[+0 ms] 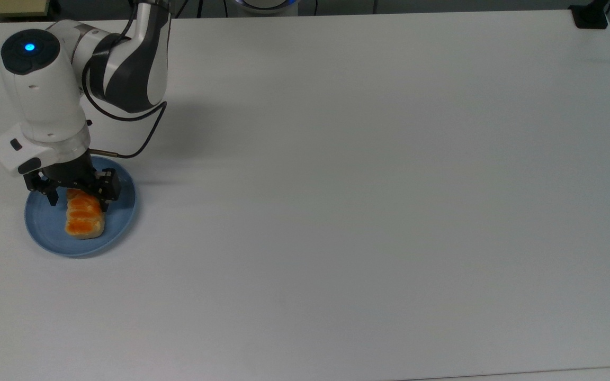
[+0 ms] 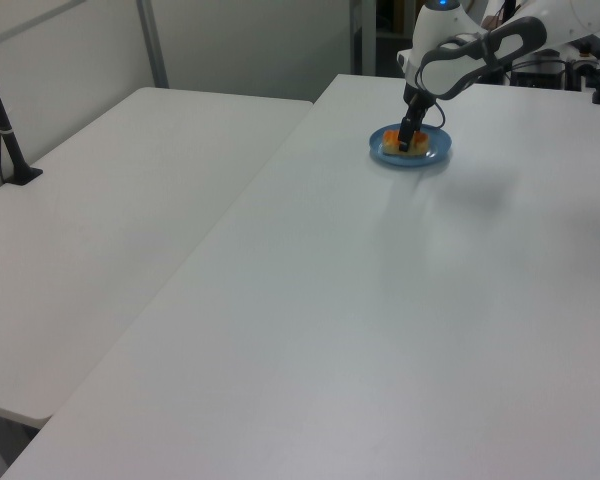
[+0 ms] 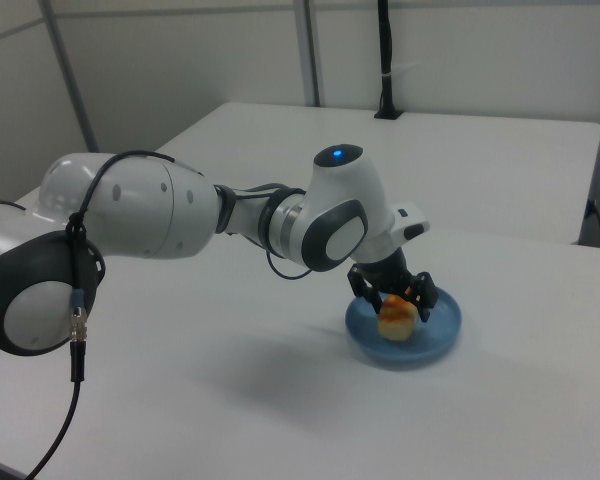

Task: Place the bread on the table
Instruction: 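Close the gripper on the orange-topped bread, then lift the bread off the plate and carry it onto the bare table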

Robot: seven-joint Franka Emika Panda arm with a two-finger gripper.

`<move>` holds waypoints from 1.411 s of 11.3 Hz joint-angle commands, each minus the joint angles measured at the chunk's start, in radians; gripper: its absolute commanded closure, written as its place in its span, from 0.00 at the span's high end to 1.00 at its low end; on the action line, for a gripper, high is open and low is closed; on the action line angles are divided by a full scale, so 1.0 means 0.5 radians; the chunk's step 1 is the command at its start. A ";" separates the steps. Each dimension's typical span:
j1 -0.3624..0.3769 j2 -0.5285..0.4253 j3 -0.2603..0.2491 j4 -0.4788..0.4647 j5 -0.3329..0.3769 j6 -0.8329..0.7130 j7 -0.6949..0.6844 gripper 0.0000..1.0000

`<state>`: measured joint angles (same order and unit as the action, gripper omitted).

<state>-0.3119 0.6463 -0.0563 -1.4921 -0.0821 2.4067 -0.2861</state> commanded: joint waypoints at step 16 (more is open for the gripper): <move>0.679 -0.274 0.015 -0.308 -0.167 -0.178 0.787 1.00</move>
<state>0.0201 0.5565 -0.0343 -1.6017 -0.1437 2.3259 0.0717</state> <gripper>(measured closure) 0.507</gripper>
